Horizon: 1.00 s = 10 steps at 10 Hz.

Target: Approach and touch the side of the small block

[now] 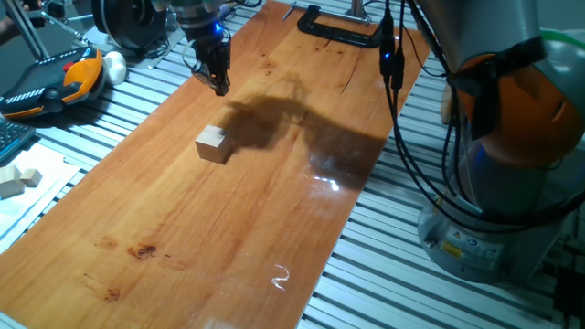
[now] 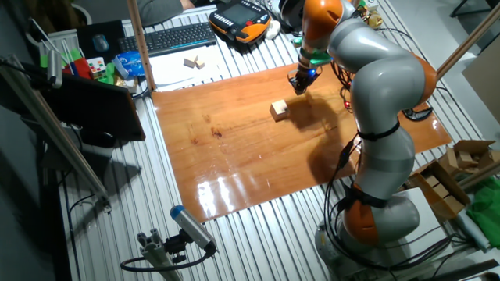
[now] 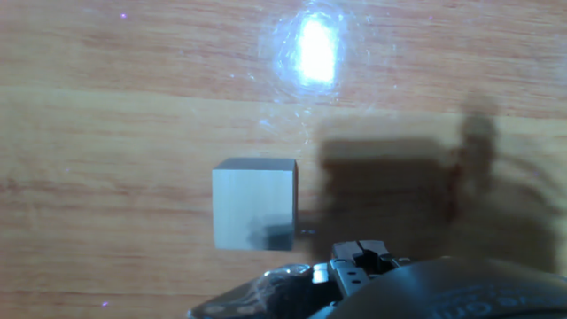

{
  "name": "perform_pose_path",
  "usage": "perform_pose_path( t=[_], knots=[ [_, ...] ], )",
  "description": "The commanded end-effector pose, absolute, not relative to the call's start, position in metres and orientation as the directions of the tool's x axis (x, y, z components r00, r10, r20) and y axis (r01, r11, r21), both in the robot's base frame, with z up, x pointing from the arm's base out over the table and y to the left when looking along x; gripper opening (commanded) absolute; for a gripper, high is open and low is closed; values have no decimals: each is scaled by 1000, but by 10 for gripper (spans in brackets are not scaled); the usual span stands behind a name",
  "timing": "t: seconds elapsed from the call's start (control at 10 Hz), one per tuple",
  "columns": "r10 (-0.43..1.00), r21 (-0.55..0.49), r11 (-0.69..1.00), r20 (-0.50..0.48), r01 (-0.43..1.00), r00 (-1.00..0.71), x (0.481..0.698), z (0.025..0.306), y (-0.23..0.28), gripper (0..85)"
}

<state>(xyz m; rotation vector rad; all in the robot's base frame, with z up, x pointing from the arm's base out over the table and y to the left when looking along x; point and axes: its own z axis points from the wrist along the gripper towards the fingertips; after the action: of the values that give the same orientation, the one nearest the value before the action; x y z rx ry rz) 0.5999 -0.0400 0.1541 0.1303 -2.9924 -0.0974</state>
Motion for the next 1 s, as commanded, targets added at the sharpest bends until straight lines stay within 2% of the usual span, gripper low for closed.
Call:
perform_pose_path(
  t=[0.0, 0.2, 0.4, 0.7, 0.9],
  knots=[
    [-70, 70, 996, 156, -60, -985, 600, 154, -40, 7],
    [-25, 103, 995, 187, -5, -982, 600, 154, -40, 7],
    [-28, 89, 996, 193, -11, -981, 600, 154, -40, 7],
    [-71, 66, 996, 161, -61, -984, 617, 126, -43, 7],
    [-77, 84, 994, 158, -64, -984, 619, 112, -43, 7]
  ],
)
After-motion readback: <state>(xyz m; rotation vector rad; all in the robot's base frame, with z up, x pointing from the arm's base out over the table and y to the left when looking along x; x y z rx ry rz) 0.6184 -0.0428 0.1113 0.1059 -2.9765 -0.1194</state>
